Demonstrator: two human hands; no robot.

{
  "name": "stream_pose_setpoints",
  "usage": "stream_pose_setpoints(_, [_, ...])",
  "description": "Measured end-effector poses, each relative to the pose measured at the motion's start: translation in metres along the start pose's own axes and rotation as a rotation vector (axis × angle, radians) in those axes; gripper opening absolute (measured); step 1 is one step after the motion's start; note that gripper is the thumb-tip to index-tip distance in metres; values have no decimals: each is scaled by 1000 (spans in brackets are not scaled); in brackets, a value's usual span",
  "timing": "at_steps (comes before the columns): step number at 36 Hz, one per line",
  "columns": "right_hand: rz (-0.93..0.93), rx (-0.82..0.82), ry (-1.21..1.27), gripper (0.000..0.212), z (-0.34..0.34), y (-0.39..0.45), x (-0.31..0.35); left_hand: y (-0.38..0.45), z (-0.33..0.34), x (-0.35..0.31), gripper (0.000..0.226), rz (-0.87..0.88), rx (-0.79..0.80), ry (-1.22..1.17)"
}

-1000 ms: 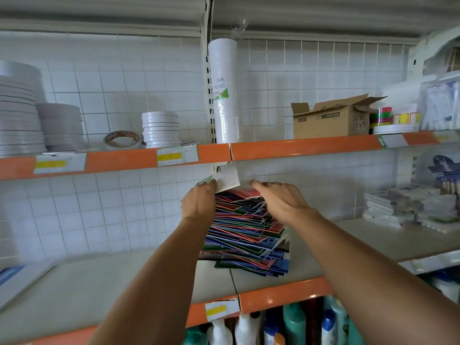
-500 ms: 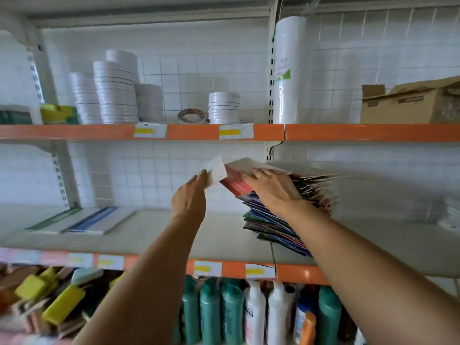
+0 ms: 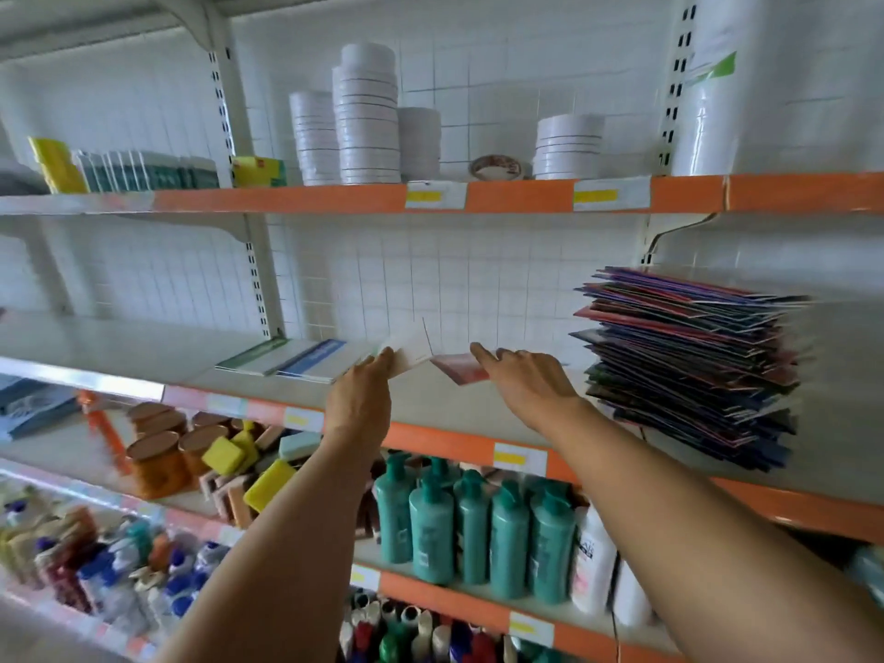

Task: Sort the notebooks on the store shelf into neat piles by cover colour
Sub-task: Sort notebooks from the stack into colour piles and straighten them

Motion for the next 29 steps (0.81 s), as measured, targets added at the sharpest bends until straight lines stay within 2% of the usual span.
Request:
stream_pose_setpoints(4, [37, 41, 7, 78, 10, 12, 35, -4, 1, 44, 57, -15, 57, 36])
stream_pose_setpoints(11, [113, 74, 36, 61, 15, 36, 91, 5, 3, 113, 63, 49, 120, 81])
stream_pose_setpoints(16, [149, 86, 35, 71, 23, 50, 123, 12, 9, 151, 64, 55, 137, 99])
stream_pose_setpoints(20, [167, 98, 34, 71, 33, 63, 141, 16, 17, 173, 63, 50, 161, 92])
stream_pose_setpoints(29, [198, 123, 39, 53, 61, 101, 162, 51, 40, 199, 63, 95, 202, 119])
Point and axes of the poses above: each hand's wrist, its own y-axis towards the middle knuckle, its own z-axis out of the palm, x = y × z, the point moved 5 cm from there along y, towards the middle knuckle, and after that the axes turned 4 degrees about z, right-handed, at the moved point
